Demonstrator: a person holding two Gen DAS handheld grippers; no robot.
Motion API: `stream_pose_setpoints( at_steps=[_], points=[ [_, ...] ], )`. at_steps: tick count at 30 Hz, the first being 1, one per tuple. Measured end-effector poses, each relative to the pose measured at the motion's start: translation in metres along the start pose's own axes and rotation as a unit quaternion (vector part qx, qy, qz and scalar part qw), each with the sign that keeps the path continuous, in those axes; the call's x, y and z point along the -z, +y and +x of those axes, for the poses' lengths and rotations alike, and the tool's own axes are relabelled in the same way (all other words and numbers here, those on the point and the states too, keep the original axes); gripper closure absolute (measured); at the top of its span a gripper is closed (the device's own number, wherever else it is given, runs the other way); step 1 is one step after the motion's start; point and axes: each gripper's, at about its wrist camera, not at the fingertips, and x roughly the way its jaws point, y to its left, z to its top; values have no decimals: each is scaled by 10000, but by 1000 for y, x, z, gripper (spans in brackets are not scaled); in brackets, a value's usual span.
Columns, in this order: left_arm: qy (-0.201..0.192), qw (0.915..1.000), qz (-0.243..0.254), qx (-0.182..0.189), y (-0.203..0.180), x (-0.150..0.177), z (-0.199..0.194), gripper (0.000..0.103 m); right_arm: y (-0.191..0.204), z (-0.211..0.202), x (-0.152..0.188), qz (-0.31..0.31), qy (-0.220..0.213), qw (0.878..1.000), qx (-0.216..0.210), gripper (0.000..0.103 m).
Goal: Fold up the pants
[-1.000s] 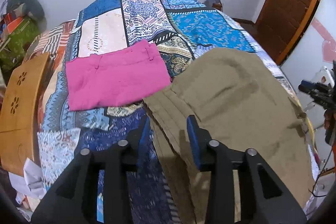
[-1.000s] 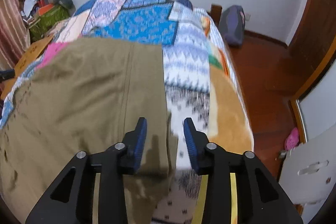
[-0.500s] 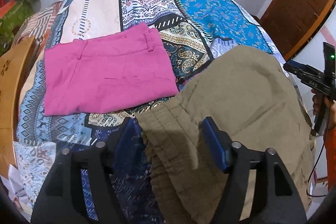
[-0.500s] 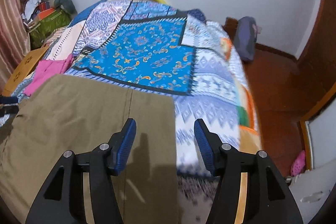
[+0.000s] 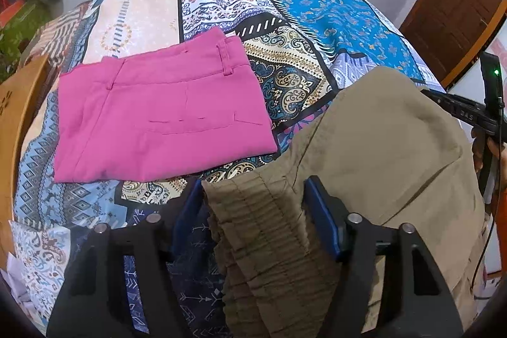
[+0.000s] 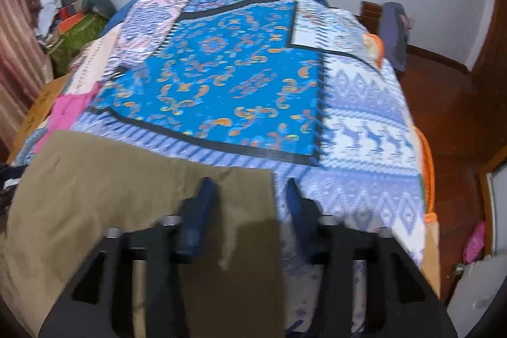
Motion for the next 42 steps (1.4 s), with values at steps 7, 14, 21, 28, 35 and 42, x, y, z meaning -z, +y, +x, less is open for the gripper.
stream_pose_setpoints(
  at_steps=[7, 14, 21, 28, 35, 42],
  points=[
    [-496, 9928, 645, -882, -20, 0, -21, 46, 11, -11, -2, -429, -237, 9967, 654, 99],
    [-918, 9861, 804, -1128, -25, -19, -52, 47, 11, -51, -23, -325, -1055, 9847, 1350, 101],
    [-1270, 9832, 835, -1011, -30, -21, -93, 49, 14, -103, -27, -221, -1469, 9822, 1154, 101],
    [-1651, 9728, 1098, -1197, -52, -5, -136, 49, 26, -154, -17, -345, -1728, 9778, 1137, 101],
    [-1841, 9705, 1155, -1047, -61, 26, -183, 49, 32, -216, 19, -69, -2018, 9756, 859, 101],
    [-1838, 9692, 1357, -913, -72, 72, -219, 49, 40, -262, 67, 125, -2116, 9754, 610, 101]
  ],
)
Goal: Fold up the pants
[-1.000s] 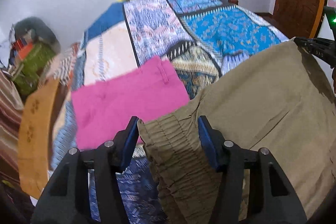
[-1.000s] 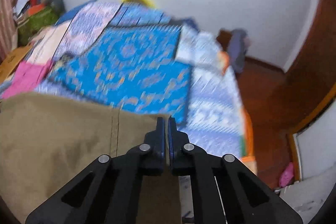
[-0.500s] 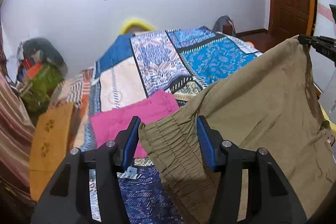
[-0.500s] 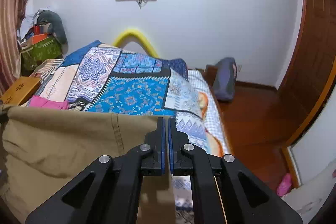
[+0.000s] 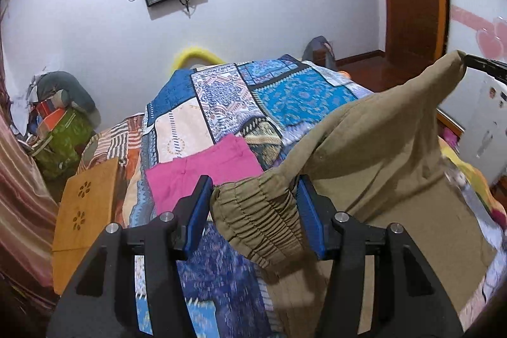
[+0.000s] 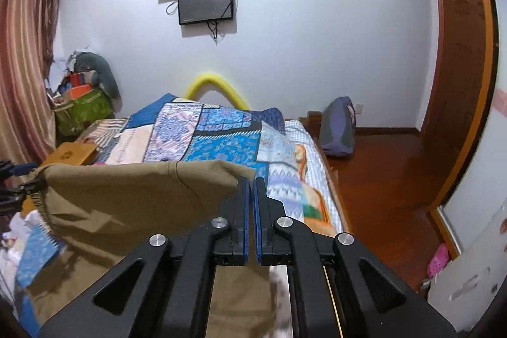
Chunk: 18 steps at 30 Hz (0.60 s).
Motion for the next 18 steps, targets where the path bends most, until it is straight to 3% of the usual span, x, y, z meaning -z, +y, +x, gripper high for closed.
stream_pose_setpoints(
  at_steps=[8, 18],
  points=[
    [217, 9991, 191, 302, -19, 64, -38, 49, 8, -42, 66, 114, 436, 9988, -178, 101],
    [728, 9951, 317, 582, -45, 143, -41, 49, 23, -55, 164, 388, 1391, 9894, -155, 101]
  ],
)
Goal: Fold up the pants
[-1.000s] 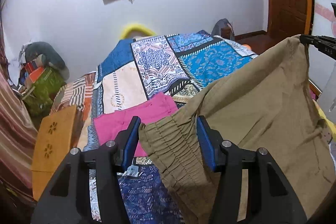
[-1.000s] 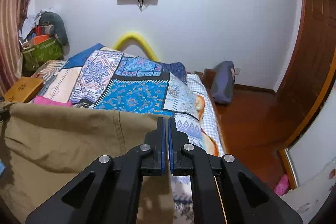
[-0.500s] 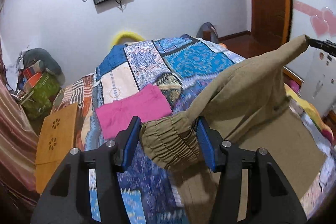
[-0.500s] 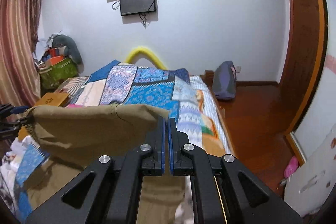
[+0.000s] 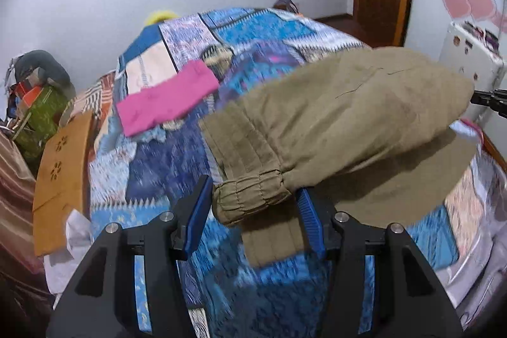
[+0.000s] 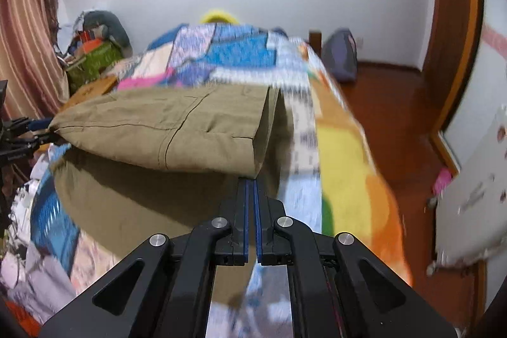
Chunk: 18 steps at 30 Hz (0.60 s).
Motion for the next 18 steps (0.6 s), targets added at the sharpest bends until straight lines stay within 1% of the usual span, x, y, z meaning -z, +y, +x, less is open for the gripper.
stream_pose_setpoints(
  at_steps=[2, 4, 6, 10, 12, 13, 15, 16, 18],
  points=[
    [65, 10000, 37, -39, -4, 9, 1, 49, -1, 3, 16, 95, 157, 9998, -32, 101],
    [120, 9999, 31, -47, -4, 15, 1, 49, 0, 8, 25, 86, 283, 9996, -9, 101],
    [126, 9999, -3, 20, -3, 18, -5, 49, 2, 4, 30, 79, 316, 9995, -32, 101],
    [-50, 10000, 47, 63, -5, 14, -24, 49, 14, -9, 31, -152, 179, 9997, 23, 100],
    [-214, 9996, 172, 73, -12, 7, -36, 49, 24, -13, 23, -342, 49, 9994, 21, 99],
    [-254, 9994, 210, 98, -14, 3, -39, 49, 27, -15, 23, -385, -3, 9993, 19, 98],
    [-319, 9987, 334, 197, -26, -5, -43, 45, 36, -17, 18, -458, -103, 9989, -73, 91],
    [-330, 9983, 418, 247, -34, -9, -43, 41, 41, -17, 13, -493, -171, 9986, -124, 88],
    [-343, 9969, 631, 329, -48, -14, -39, 38, 52, -16, 11, -597, -272, 9976, -216, 77]
  ],
)
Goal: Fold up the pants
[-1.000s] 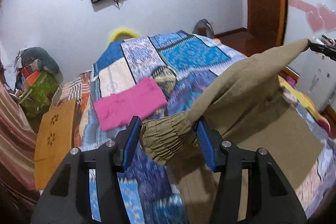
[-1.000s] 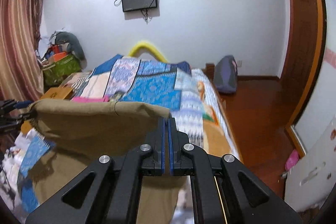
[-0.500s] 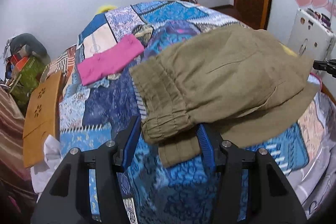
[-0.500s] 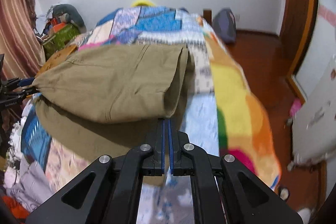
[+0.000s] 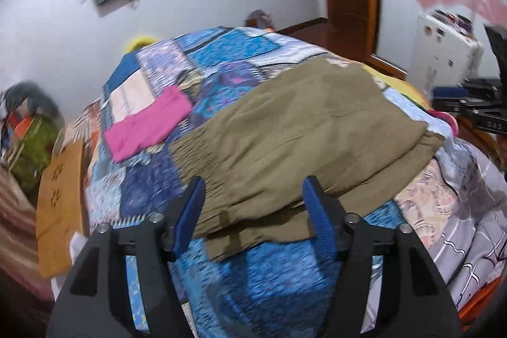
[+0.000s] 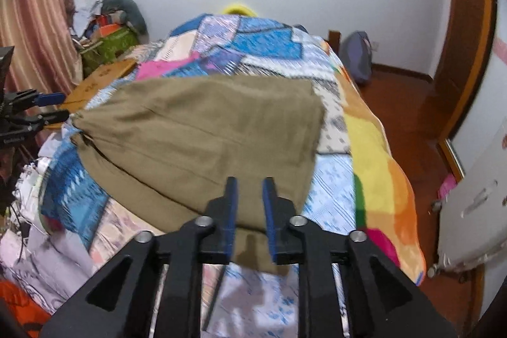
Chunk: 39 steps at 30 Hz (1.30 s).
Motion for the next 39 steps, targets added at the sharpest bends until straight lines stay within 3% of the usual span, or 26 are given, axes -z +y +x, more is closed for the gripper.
stream_pose_setpoints(
  at_steps=[5, 7, 13, 19, 22, 24, 27, 31, 32, 34, 37, 39],
  points=[
    [231, 9987, 376, 273, -33, -2, 22, 38, 34, 14, 0, -499, -13, 9986, -150, 53],
    [363, 9975, 340, 500, -39, 1, 30, 38, 46, 21, 4, -723, 45, 9972, -195, 52],
    [524, 9965, 270, 596, -43, 5, 43, 38, 71, 55, 20, -1247, 475, 9907, -248, 51],
    [619, 9946, 370, 751, -45, 3, 49, 38, 65, 65, 14, -924, 571, 9922, -615, 51],
    [640, 9942, 461, 734, -50, 2, 52, 38, 68, 67, 11, -1043, 541, 9910, -634, 61],
    [623, 9940, 508, 738, -54, 1, 52, 38, 71, 67, 9, -1150, 528, 9899, -640, 81],
    [603, 9940, 595, 687, -56, 0, 53, 38, 75, 61, 2, -1179, 344, 9903, -645, 90],
    [723, 9947, 525, 501, -52, -5, 61, 39, 70, 53, -6, -992, 173, 9920, -757, 92],
    [704, 9954, 469, 445, -50, -7, 61, 43, 69, 51, -8, -918, 153, 9924, -807, 92],
    [696, 9960, 392, 412, -47, -10, 61, 63, 69, 50, -9, -902, 136, 9924, -826, 92],
    [620, 9967, 231, 461, -40, -16, 55, 70, 72, 46, -6, -988, 149, 9915, -833, 91],
    [548, 9973, 192, 451, -39, -19, 48, 72, 77, 45, -3, -1065, 185, 9909, -805, 85]
  ],
)
